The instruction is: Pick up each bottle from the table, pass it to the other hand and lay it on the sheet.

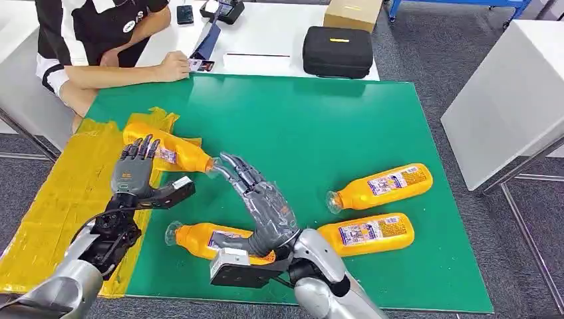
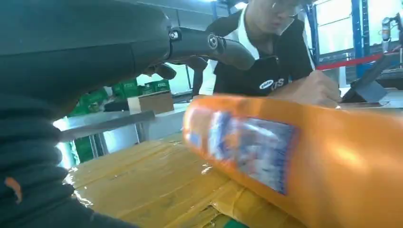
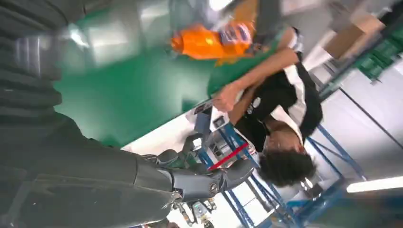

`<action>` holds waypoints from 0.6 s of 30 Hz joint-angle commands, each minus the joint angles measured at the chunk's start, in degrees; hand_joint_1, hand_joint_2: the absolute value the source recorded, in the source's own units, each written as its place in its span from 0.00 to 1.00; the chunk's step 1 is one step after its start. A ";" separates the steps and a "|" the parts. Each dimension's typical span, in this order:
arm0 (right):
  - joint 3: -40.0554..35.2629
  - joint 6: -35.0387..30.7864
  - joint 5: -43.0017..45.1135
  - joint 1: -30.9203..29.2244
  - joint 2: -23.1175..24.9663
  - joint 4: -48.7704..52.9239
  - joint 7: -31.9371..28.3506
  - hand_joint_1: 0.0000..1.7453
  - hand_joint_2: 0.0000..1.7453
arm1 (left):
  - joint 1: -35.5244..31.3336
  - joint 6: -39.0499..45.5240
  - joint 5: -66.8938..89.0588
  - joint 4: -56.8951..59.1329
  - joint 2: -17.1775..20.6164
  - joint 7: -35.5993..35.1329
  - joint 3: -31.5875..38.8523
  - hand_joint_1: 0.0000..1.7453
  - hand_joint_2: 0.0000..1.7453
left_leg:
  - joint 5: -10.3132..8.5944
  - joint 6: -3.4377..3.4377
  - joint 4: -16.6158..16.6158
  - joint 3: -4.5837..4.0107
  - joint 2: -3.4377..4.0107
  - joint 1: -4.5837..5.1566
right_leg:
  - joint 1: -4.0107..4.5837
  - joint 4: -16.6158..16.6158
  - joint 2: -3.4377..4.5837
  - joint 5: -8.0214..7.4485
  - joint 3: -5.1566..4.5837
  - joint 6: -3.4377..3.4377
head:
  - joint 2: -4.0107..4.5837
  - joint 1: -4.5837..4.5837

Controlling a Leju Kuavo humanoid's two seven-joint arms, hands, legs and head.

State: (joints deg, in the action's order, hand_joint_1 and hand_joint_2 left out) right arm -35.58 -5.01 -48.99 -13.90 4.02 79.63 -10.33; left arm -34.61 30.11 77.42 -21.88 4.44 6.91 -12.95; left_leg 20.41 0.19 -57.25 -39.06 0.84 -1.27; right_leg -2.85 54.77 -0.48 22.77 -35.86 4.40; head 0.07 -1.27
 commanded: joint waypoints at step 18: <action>-9.86 7.61 -14.46 -6.36 -0.30 -25.69 8.81 0.00 1.00 | 9.28 -1.43 -27.82 -32.26 -10.20 15.57 10.18 0.00 1.00 | 0.22 0.05 0.00 0.48 -0.14 -0.02 | 0.06 -0.05 -0.06 0.20 0.55 -0.30 | 0.00 0.00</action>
State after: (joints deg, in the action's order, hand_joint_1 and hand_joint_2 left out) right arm -43.08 2.93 -62.99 -16.84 2.27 68.56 -2.56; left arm -29.91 34.64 58.20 -36.29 -1.39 19.46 -2.62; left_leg 20.41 0.20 -57.25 -39.06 0.80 -1.25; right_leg -2.86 54.76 -0.50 22.77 -35.83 4.40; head 0.07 -1.27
